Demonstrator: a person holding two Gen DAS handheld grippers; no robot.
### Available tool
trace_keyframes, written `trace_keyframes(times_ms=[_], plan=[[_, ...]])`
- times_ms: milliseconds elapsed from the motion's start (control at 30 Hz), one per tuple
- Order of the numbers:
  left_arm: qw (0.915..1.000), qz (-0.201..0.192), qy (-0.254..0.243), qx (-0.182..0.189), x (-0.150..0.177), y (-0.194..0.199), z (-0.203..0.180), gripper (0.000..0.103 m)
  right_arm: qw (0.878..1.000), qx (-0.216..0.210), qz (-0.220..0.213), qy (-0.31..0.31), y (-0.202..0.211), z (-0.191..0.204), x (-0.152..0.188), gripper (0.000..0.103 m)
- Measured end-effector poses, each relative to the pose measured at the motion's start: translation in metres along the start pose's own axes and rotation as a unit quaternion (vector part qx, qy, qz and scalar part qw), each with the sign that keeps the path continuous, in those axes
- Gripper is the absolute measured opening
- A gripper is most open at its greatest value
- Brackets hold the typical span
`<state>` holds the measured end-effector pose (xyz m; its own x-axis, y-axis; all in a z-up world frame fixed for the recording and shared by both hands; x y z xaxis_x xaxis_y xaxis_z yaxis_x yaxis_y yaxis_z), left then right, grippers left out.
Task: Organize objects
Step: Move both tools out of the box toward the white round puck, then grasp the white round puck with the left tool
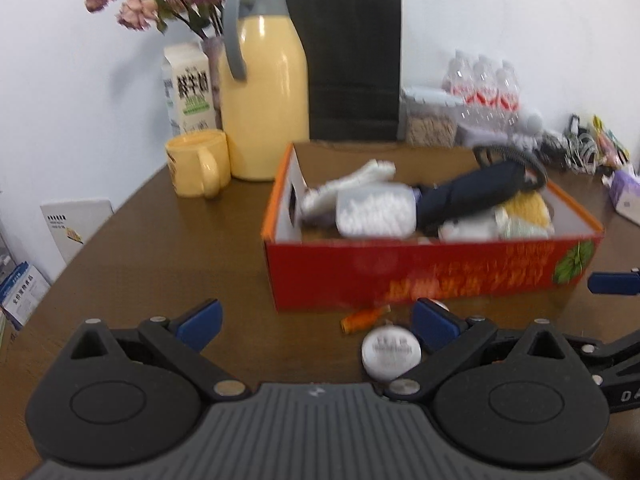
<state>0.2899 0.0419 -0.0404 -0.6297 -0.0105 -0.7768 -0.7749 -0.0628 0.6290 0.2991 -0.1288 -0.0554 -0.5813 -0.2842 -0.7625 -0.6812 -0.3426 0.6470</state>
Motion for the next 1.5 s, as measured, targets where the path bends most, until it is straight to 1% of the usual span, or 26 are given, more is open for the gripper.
trace_keyframes(times_ms=[100, 233, 567, 633, 700, 733, 767, 800, 967, 1100, 1300, 1500], plan=[[0.9998, 0.014, -0.013, 0.003, 0.013, -0.008, -0.006, 0.103, 1.000, 0.006, 0.009, 0.000, -0.007, 0.000, 0.007, 0.103], [0.9994, 0.025, -0.023, 0.004, 0.021, -0.018, -0.011, 0.103, 1.000, 0.015, 0.004, 0.001, -0.008, -0.002, 0.009, 0.103], [0.9989, 0.023, -0.040, 0.005, 0.022, -0.035, -0.023, 0.103, 0.999, 0.016, -0.009, -0.031, -0.009, -0.015, 0.011, 0.103], [0.9987, 0.022, -0.045, 0.012, 0.024, -0.037, -0.027, 0.094, 0.999, 0.014, -0.011, -0.035, -0.010, -0.016, 0.012, 0.103], [0.9984, 0.023, -0.049, 0.018, 0.026, -0.038, -0.031, 0.070, 0.999, 0.013, -0.011, -0.036, -0.010, -0.016, 0.013, 0.103], [0.9983, 0.021, -0.046, 0.027, 0.026, -0.037, -0.032, 0.065, 0.999, 0.012, -0.011, -0.036, -0.011, -0.016, 0.013, 0.103], [0.9982, 0.019, -0.045, 0.035, 0.027, -0.036, -0.033, 0.049, 0.999, 0.011, -0.010, -0.036, -0.012, -0.015, 0.014, 0.103], [0.9981, 0.017, -0.043, 0.041, 0.027, -0.035, -0.033, 0.041, 0.999, 0.011, -0.009, -0.036, -0.012, -0.015, 0.015, 0.103], [0.9982, 0.005, -0.033, 0.049, 0.027, -0.029, -0.031, 0.041, 0.999, 0.010, -0.008, -0.034, -0.013, -0.014, 0.016, 0.103], [0.9986, -0.004, -0.009, 0.052, 0.023, -0.024, -0.023, 0.041, 0.999, 0.013, -0.006, -0.033, -0.014, -0.014, 0.017, 0.103], [0.9989, -0.010, 0.018, 0.041, 0.023, -0.018, -0.009, 0.041, 0.999, 0.017, -0.008, -0.030, -0.014, -0.013, 0.017, 0.103], [0.9991, -0.019, 0.027, 0.026, 0.026, -0.011, 0.005, 0.041, 0.999, 0.018, -0.014, -0.025, -0.012, -0.010, 0.016, 0.103]])
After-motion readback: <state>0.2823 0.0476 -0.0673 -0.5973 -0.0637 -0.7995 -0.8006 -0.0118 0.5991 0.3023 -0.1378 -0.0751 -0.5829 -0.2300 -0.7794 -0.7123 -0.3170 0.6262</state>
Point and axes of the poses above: each gripper's, at about its wrist camera, not at the fingertips, and y roughly against the way its jaws point, z to its left, x to its underside, the point moved 10 cm from there along -y, roughly the way its jaws point, and after that the axes turned 4 degrees about z, right-handed, at the moved point
